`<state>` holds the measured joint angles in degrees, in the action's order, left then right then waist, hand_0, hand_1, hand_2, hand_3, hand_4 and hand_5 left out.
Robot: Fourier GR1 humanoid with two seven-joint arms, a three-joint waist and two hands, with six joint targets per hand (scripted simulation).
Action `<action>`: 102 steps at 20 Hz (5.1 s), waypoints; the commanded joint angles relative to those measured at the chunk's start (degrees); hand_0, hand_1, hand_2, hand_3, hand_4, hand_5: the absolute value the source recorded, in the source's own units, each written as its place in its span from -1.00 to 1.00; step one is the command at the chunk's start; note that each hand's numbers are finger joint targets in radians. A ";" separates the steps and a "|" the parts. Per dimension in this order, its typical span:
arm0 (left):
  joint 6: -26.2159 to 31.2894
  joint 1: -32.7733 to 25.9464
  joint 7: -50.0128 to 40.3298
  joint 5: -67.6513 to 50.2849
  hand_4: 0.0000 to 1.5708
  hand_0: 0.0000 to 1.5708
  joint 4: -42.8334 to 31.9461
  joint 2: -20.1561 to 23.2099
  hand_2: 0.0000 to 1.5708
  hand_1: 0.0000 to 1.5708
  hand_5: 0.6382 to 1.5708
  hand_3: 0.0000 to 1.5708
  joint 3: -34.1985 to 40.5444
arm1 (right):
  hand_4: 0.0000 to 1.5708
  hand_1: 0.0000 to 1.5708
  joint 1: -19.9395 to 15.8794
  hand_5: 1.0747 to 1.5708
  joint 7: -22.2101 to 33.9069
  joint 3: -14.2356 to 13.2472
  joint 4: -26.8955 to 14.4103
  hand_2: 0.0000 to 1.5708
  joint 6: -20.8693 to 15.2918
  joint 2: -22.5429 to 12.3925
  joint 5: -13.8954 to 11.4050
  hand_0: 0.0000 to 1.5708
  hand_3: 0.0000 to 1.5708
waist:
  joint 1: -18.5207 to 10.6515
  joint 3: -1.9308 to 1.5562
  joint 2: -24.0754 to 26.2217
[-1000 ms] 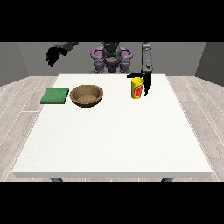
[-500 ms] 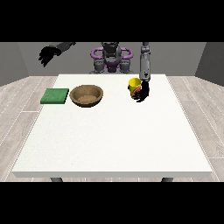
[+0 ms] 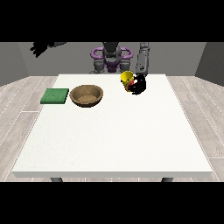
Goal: Pick the cup and pour the ball into the bowl, then pick the bowl and place it on the pad
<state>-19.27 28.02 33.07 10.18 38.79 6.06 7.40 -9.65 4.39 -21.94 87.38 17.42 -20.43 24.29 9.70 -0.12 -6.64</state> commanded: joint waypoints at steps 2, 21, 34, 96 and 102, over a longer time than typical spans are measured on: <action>-8.43 5.44 -10.51 11.62 0.78 0.65 1.63 -0.14 1.00 0.65 0.82 1.00 -8.90 | -0.19 -1.00 -0.01 0.97 -2.42 -1.26 -7.66 -1.00 1.16 -0.84 -1.26 -1.00 -0.65 | -2.47 -0.12 3.70; -5.31 26.09 -58.59 53.67 0.79 0.69 -10.76 -5.99 1.00 0.69 0.96 1.00 -35.24 | -0.11 -1.00 -2.92 0.95 -0.84 -2.74 -20.18 -1.00 5.46 -4.71 0.43 -1.00 -0.80 | -2.26 0.04 10.94; 16.94 29.35 -72.18 64.70 0.37 -0.68 -0.18 -6.06 0.57 -0.68 1.00 0.98 -53.63 | -0.12 -1.00 -10.21 0.93 -6.27 0.15 -26.21 -1.00 3.58 -1.52 -3.35 -1.00 -0.59 | -0.05 0.04 8.58; 41.95 15.40 -45.63 -27.77 0.30 -1.00 36.54 25.94 -1.00 -1.00 0.93 -1.00 19.60 | -0.41 -1.00 -21.68 0.92 -30.60 -1.90 -53.80 -1.00 -10.82 7.53 -7.62 -1.00 -1.00 | -22.98 0.10 -8.51; 42.33 17.67 -47.80 -30.35 0.30 -1.00 39.24 28.63 -1.00 -1.00 0.92 -1.00 20.88 | -0.23 0.12 -20.65 0.77 -28.50 -5.86 -59.41 -0.26 -17.20 3.48 -6.79 0.12 -1.00 | -24.96 0.02 -12.83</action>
<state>22.03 45.29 -14.55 -18.04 76.49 33.38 26.96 -31.53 -27.09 -25.21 33.09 3.81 -14.59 16.77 -13.33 0.88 -15.79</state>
